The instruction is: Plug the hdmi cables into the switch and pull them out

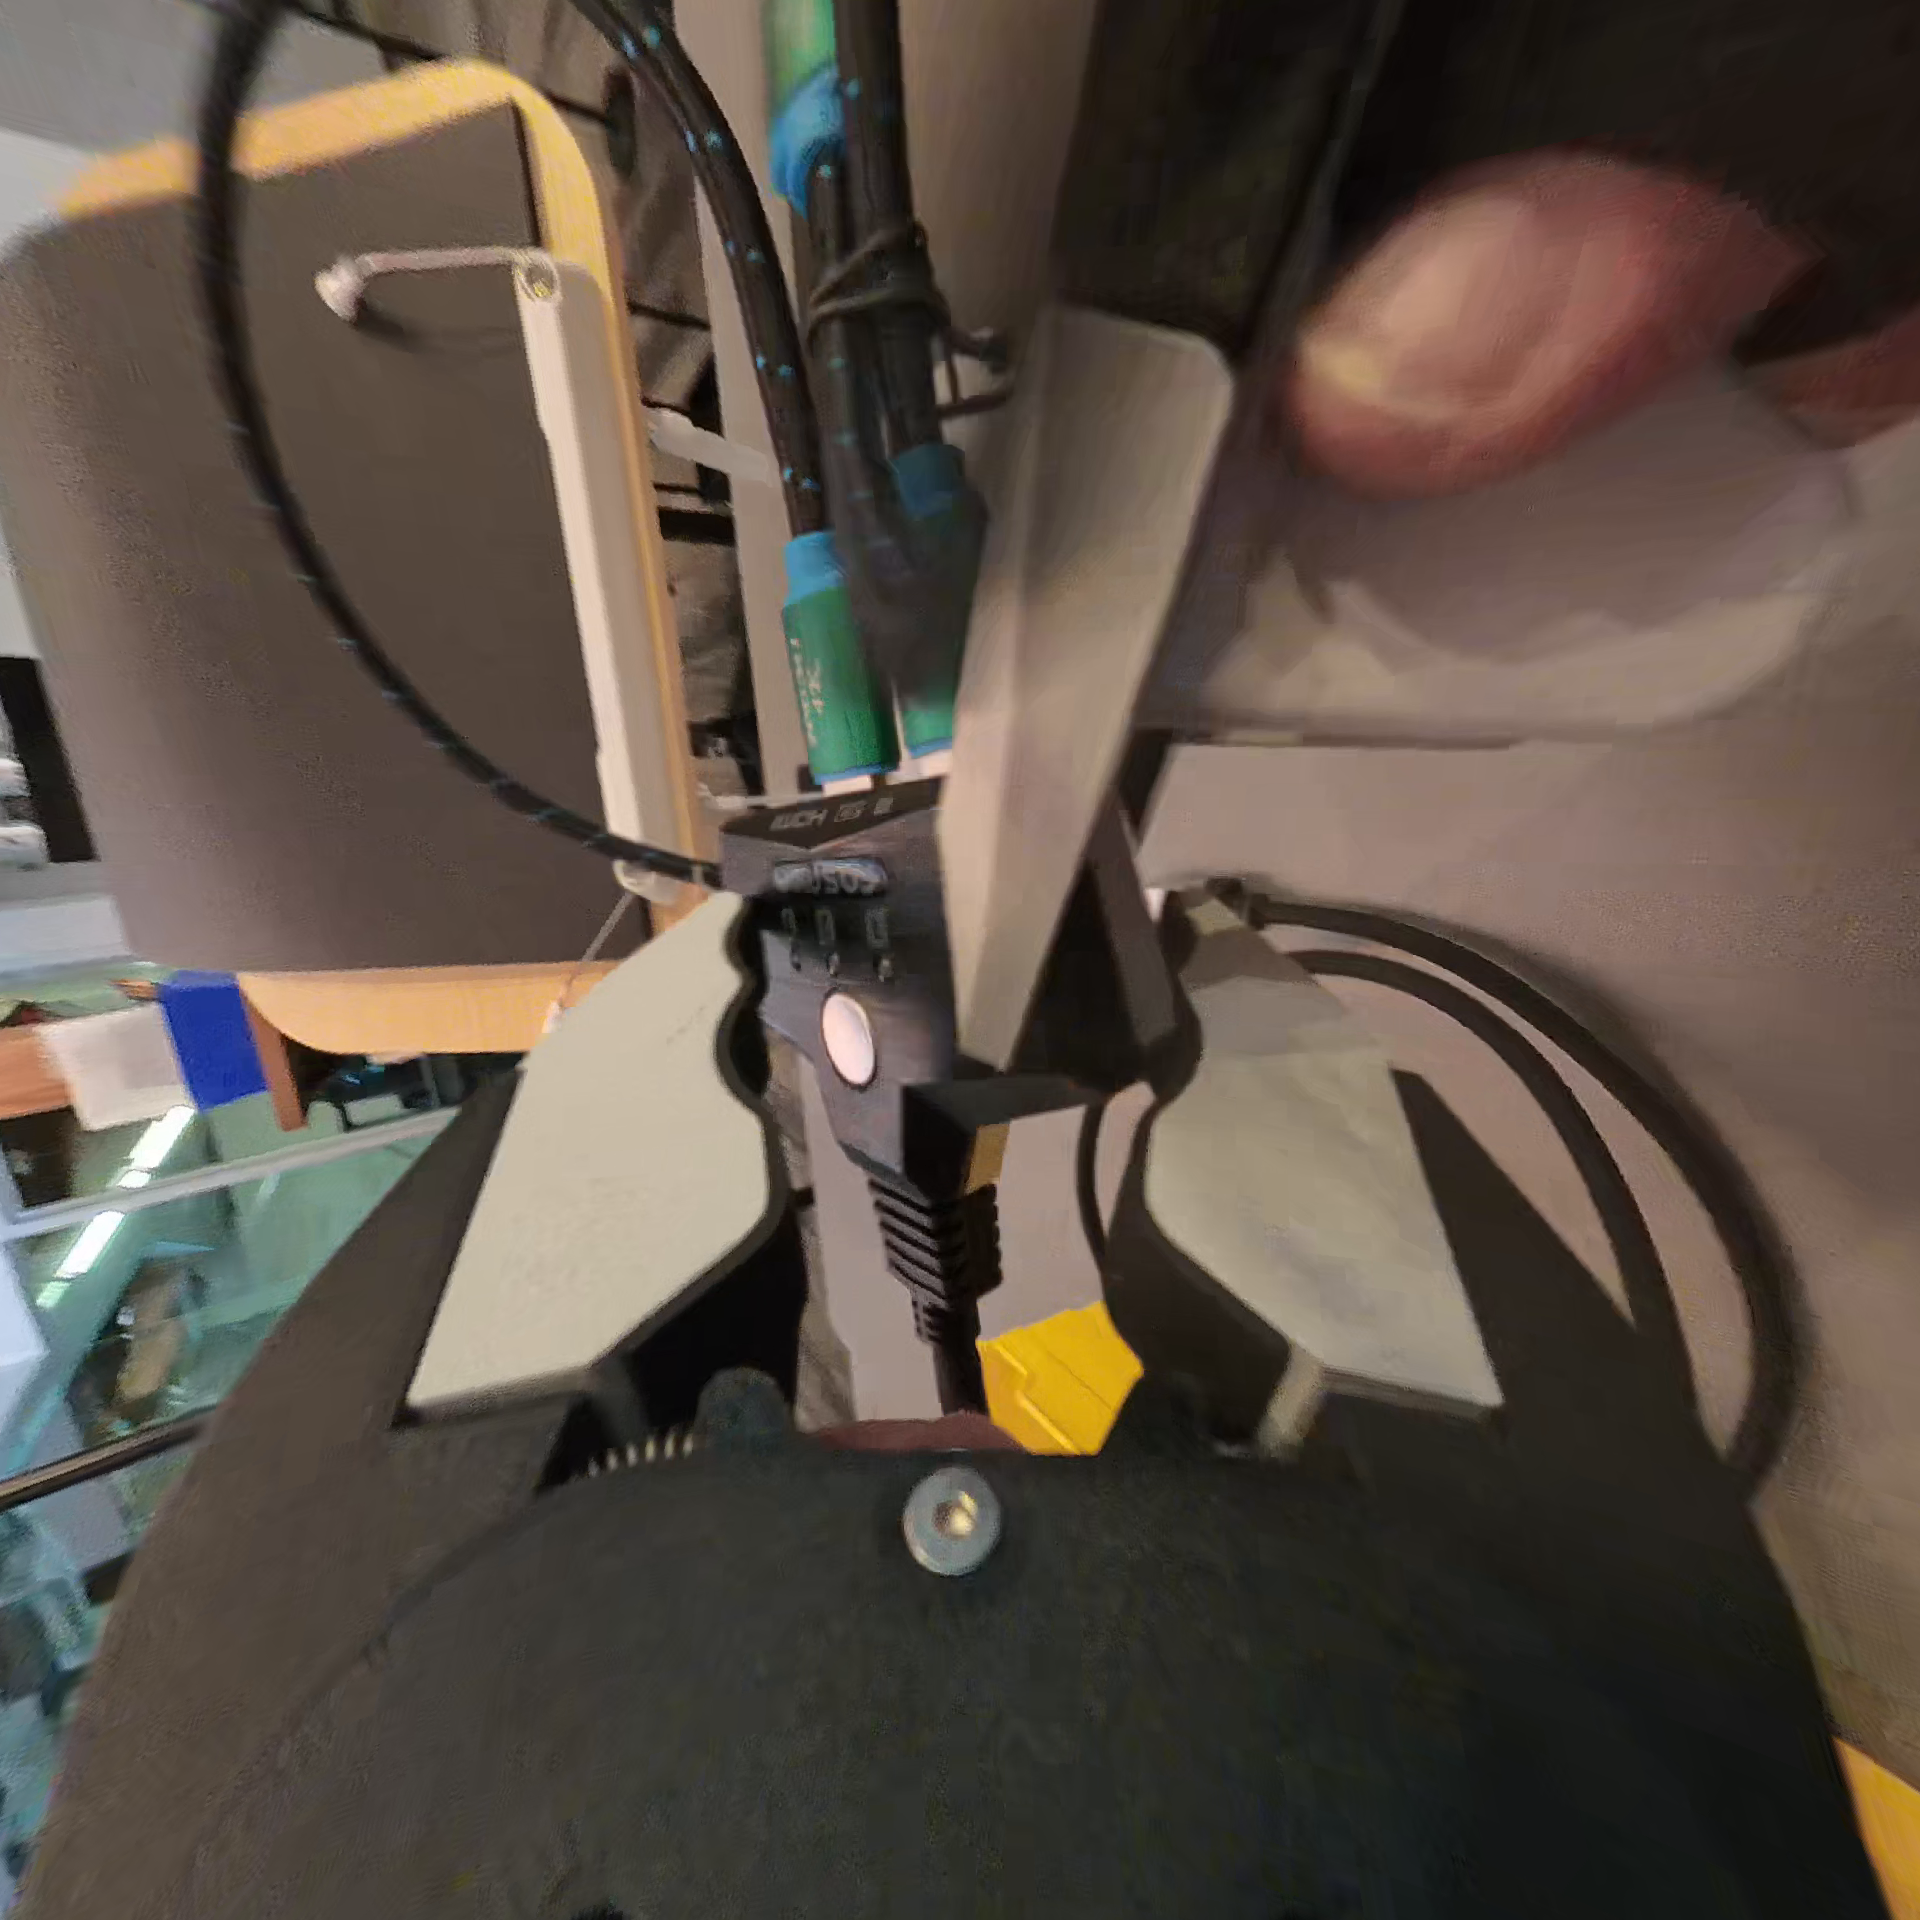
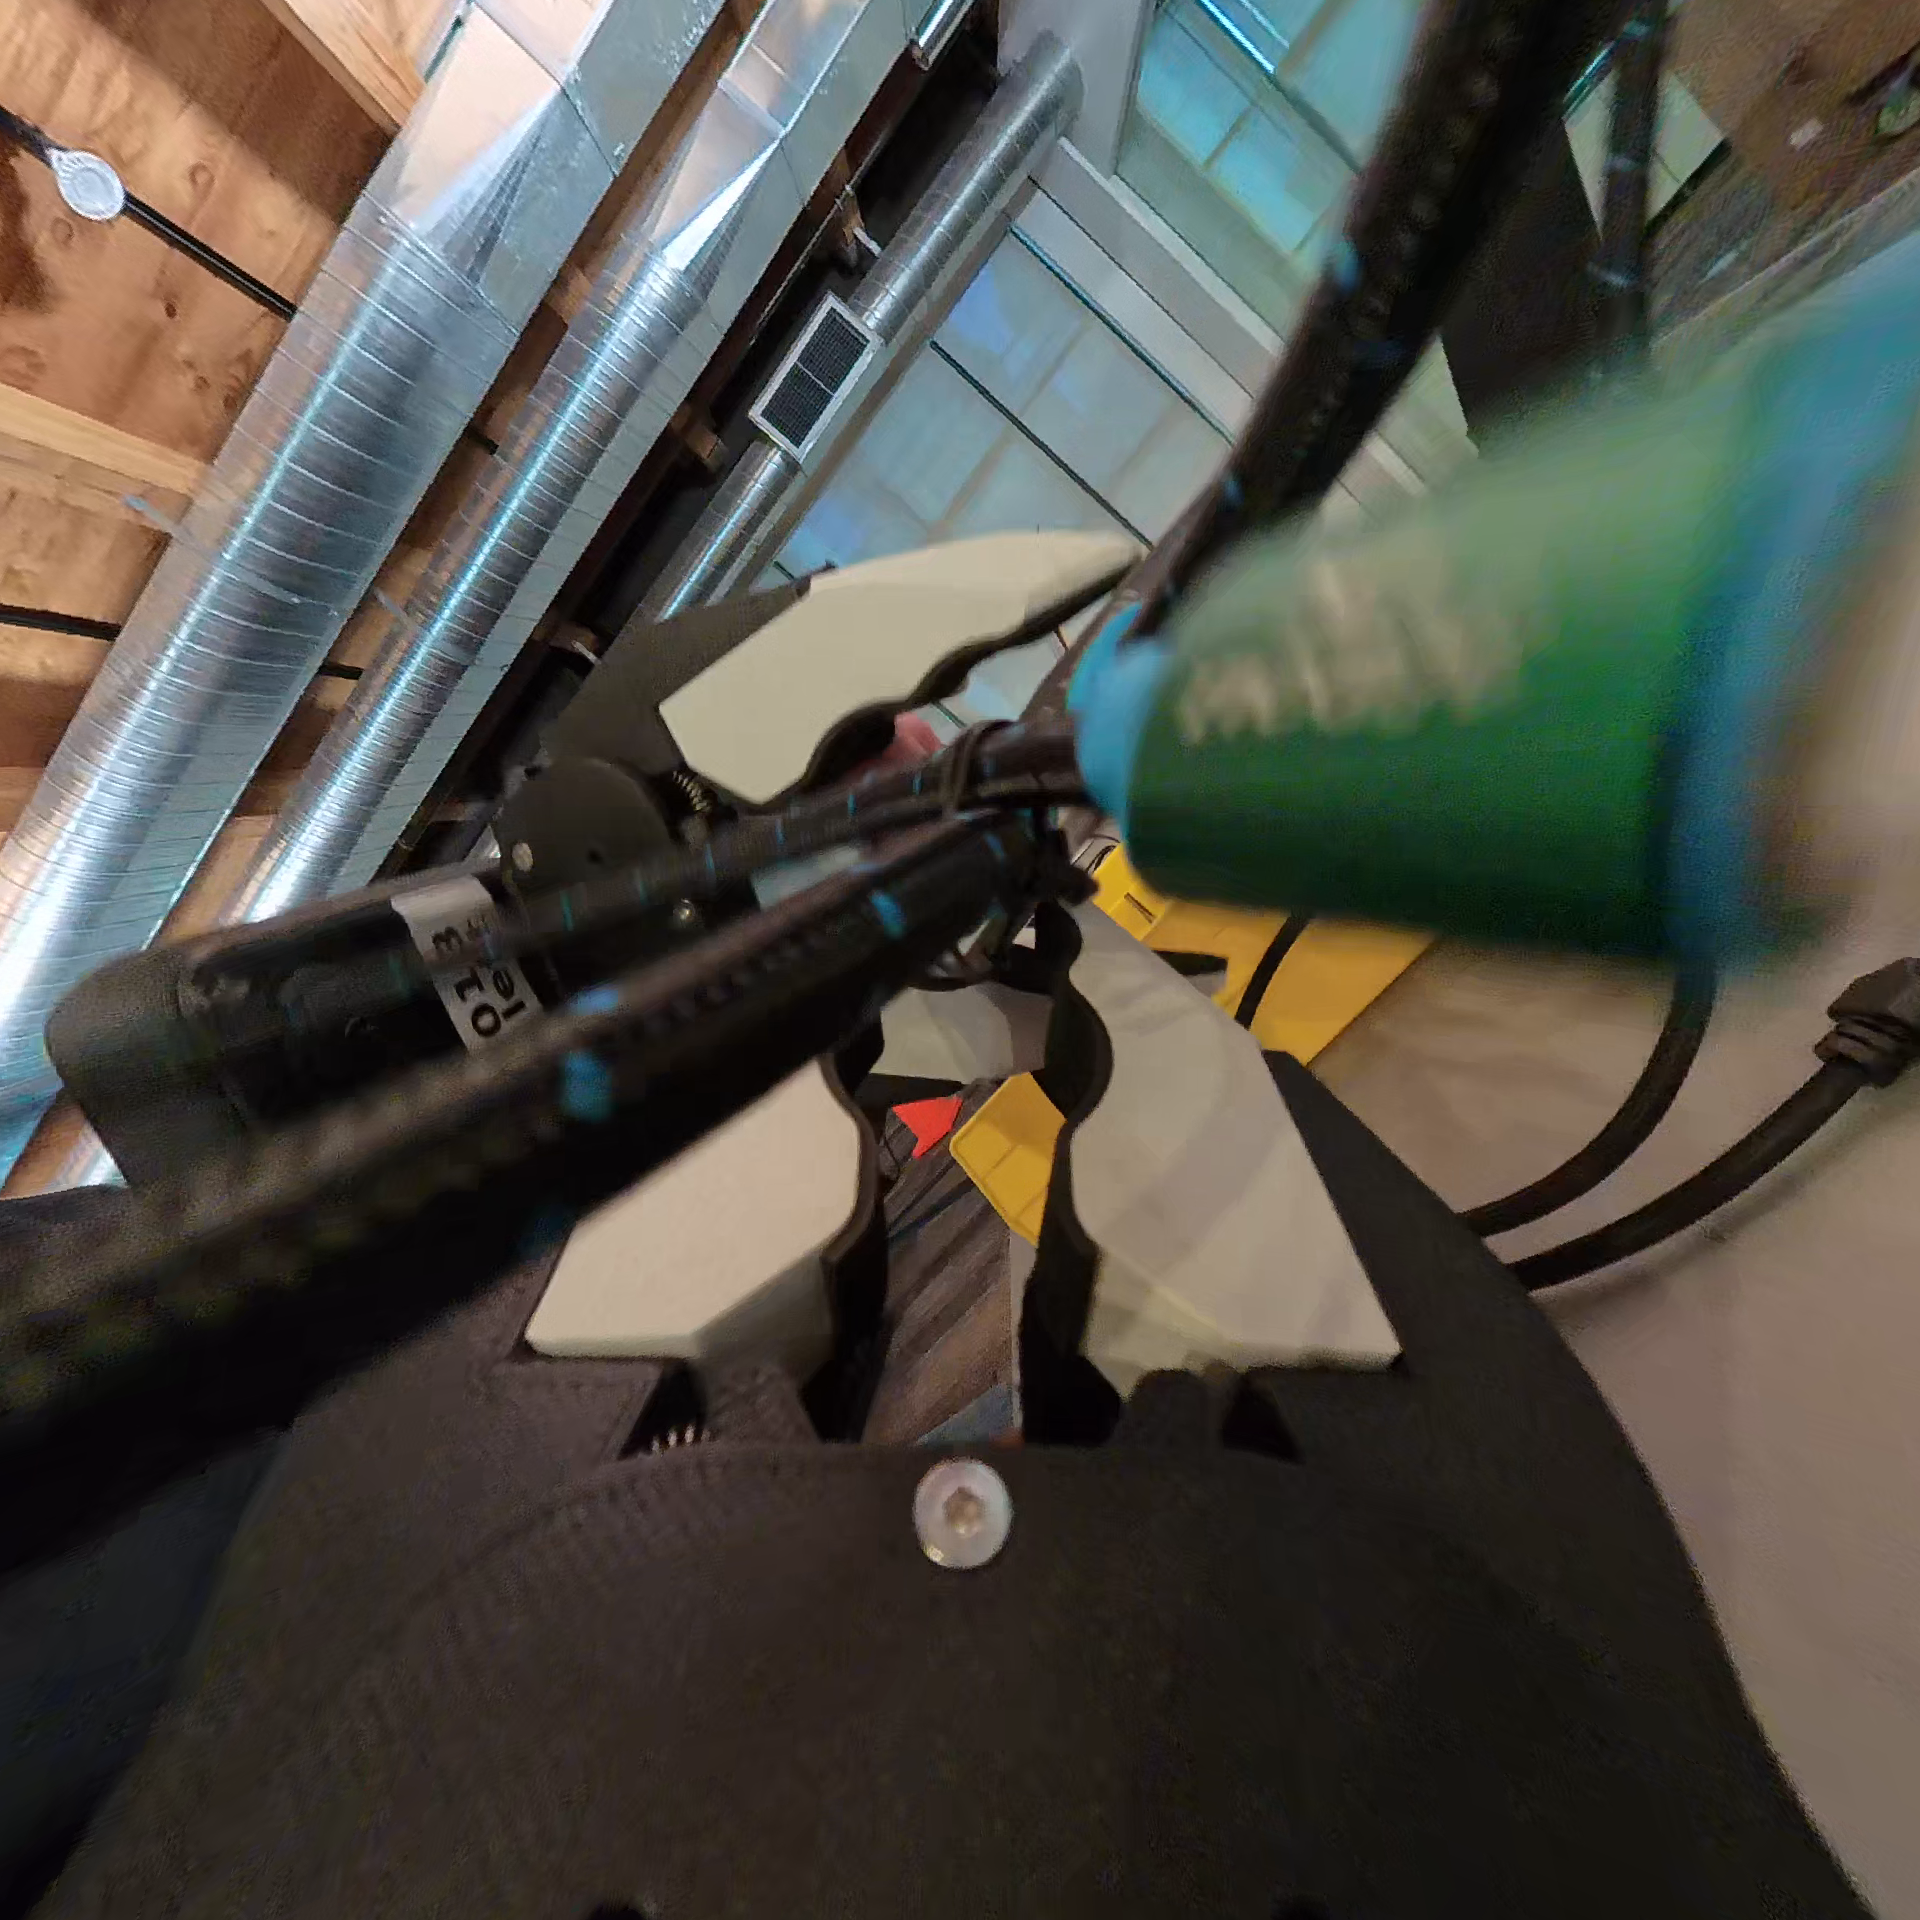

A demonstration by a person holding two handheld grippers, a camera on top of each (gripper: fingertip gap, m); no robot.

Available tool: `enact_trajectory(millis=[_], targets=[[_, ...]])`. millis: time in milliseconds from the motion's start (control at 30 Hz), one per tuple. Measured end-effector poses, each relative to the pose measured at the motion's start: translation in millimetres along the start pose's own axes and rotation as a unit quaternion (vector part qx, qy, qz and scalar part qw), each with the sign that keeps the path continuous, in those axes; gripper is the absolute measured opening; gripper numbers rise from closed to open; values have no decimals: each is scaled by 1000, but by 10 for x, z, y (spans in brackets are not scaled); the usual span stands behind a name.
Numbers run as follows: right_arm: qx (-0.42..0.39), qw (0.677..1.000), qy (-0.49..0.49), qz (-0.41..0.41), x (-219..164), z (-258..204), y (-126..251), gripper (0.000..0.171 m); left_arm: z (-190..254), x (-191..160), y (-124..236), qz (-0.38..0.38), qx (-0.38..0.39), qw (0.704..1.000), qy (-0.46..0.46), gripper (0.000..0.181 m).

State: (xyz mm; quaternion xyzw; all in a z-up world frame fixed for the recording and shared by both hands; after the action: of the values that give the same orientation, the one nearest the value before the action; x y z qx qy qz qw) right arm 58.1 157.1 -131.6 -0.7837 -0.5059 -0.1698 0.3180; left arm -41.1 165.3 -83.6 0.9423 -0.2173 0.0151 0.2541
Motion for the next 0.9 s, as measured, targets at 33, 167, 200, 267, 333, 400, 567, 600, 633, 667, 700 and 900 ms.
enact_trajectory(millis=[33, 167, 200, 267, 333, 400, 567, 600, 633, 667, 700, 900], targets=[[0, 1000, 3, 1, 18, -16, 4, 25, 5, 12, 17, 7, 14, 1000, -9, 61], [-10, 999, 41, -19, 79, -100, 4, 26, 3, 17, 44, 27, 24, 999, -4, 35], [-6, 999, 43, -22, 89, -109, 8, 25, 1, 17, 50, 32, 27, 999, -1, 34], [-1, 999, 42, -29, 95, -112, 16, 25, 4, 17, 62, 37, 32, 999, -3, 33], [-1, 998, 49, -45, 101, -106, 22, 25, 19, 7, 56, 40, 30, 999, -1, 33], [6, 997, 53, -58, 115, -132, 21, 27, 20, -6, 55, 50, 28, 998, 14, 32], [8, 991, 81, -104, 146, -235, 50, 46, 23, 11, 64, 65, 26, 997, 28, 31], [6, 990, 88, -112, 153, -261, 56, 48, 23, 18, 67, 68, 30, 997, 27, 31], [3, 988, 95, -122, 157, -283, 63, 50, 23, 25, 71, 70, 29, 997, 29, 31], [8, 987, 96, -129, 165, -305, 71, 53, 21, 30, 77, 74, 27, 996, 32, 31], [11, 986, 97, -135, 179, -321, 87, 54, 18, 31, 83, 78, 25, 996, 36, 30], [-30, 976, 139, -163, 275, -332, 269, 45, -97, -167, 71, 55, 28, 996, 62, 22]])
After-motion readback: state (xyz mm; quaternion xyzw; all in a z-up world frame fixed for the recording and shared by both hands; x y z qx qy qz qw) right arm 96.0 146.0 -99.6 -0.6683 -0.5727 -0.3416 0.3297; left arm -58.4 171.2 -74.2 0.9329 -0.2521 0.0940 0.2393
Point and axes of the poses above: each gripper's, where its closed fingertips meet, y back along the fingers, x out of its top, z = x × y across the jaws, the point moved 9 cm from there along y, back along the fingers, and after that the axes turned 5 degrees about x, right-handed, at the moved point
